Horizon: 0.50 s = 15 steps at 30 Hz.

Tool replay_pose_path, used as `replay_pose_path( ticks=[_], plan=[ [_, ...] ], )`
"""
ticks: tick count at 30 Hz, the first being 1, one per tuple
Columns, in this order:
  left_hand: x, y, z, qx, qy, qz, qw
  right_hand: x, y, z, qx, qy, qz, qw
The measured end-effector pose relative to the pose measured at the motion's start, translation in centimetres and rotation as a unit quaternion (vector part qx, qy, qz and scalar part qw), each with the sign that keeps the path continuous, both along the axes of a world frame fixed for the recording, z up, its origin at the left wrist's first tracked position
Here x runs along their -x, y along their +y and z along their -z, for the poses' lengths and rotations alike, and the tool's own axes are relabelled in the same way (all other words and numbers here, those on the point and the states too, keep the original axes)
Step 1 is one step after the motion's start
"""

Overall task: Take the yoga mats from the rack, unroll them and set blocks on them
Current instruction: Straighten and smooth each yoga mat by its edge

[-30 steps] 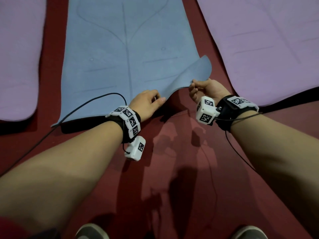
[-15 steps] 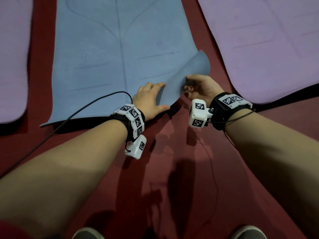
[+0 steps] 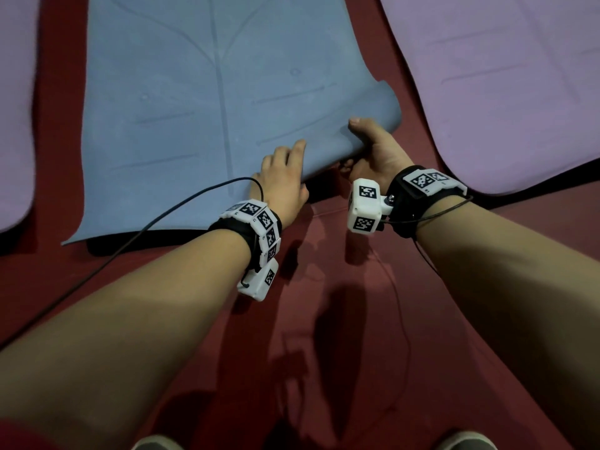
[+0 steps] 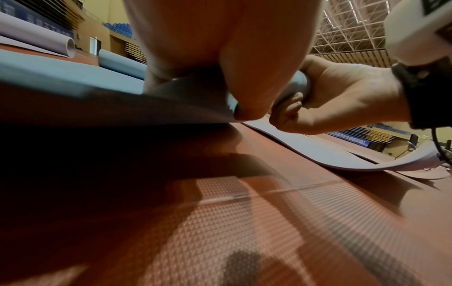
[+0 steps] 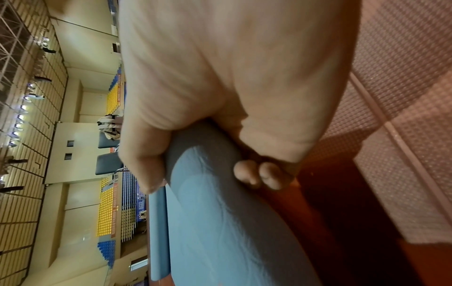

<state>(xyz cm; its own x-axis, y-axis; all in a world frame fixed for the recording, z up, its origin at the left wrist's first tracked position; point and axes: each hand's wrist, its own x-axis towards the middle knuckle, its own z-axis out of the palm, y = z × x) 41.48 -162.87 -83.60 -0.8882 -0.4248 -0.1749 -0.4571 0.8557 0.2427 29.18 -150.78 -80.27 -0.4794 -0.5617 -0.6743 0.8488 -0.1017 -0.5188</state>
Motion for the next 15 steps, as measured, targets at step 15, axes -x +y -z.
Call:
replay_pose_path(
  ticks=[15],
  plan=[
    [0.1,2.6,2.6,-0.003,-0.131,0.101,0.986,1.1,4.8,5.3,-0.510,0.498,-0.120,0.691]
  ],
)
